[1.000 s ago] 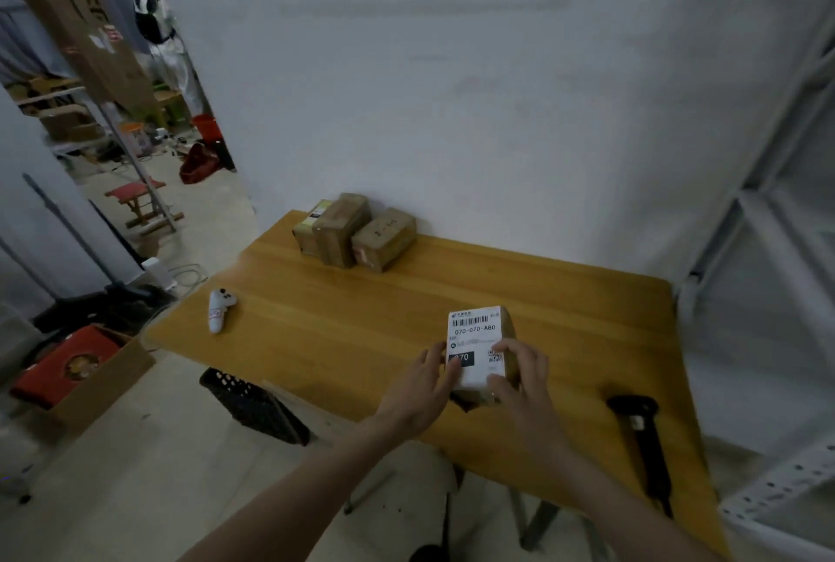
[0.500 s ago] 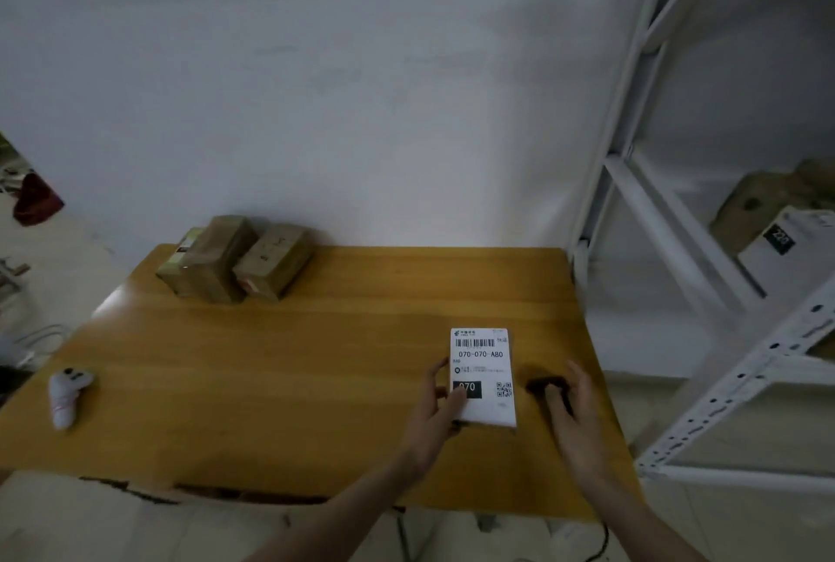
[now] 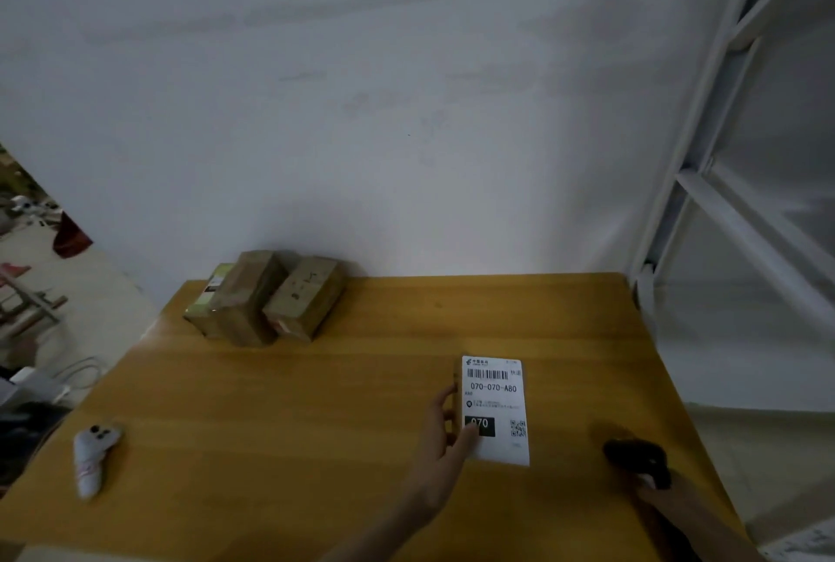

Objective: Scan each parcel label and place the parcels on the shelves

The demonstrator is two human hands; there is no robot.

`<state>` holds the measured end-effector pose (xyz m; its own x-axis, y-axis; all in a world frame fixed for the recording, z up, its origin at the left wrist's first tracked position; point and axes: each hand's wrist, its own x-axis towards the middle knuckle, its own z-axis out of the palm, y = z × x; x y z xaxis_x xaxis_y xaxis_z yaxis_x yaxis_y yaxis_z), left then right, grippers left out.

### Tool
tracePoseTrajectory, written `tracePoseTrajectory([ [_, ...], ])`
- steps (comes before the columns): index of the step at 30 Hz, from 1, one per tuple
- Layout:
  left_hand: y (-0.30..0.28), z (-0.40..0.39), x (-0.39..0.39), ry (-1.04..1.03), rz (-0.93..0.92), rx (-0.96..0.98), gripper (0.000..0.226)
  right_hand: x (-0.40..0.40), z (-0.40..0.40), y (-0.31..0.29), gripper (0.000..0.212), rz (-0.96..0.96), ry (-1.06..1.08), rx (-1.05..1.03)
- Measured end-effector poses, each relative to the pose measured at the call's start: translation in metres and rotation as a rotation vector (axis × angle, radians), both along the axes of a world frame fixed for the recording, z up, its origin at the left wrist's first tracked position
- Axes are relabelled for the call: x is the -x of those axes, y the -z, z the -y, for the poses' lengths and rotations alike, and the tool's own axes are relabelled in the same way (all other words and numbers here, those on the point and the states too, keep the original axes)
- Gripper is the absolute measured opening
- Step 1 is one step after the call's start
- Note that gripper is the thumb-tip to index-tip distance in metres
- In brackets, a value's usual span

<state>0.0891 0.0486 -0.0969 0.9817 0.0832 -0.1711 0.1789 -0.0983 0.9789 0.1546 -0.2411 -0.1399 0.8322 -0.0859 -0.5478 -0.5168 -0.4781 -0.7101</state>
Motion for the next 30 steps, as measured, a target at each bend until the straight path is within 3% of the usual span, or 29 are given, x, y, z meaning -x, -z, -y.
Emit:
tracePoseTrajectory([
  [2, 0.001, -0.001, -0.004, -0.004, 0.004, 0.008, 0.059, 0.008, -0.01, -0.014, 0.017, -0.015, 0.085, 0.004],
  [5, 0.002, 0.005, -0.011, -0.004, 0.036, -0.009, 0.052, 0.025, -0.031, -0.051, 0.028, 0.021, 0.149, -0.031],
  [8, 0.001, 0.015, -0.02, 0.025, 0.06, -0.02, 0.051, 0.053, -0.058, -0.102, 0.01, 0.221, 0.116, -0.116],
  [11, -0.004, 0.028, -0.03, 0.055, 0.093, -0.024, 0.051, 0.071, -0.085, -0.133, 0.011, 0.364, 0.037, -0.164],
  [21, -0.014, 0.057, -0.039, 0.109, 0.164, -0.011, 0.054, 0.07, -0.097, -0.148, 0.02, 0.47, 0.043, -0.147],
  [30, -0.011, 0.066, -0.037, 0.104, 0.137, 0.004, 0.049, 0.07, -0.078, -0.139, 0.012, 0.473, 0.069, -0.179],
])
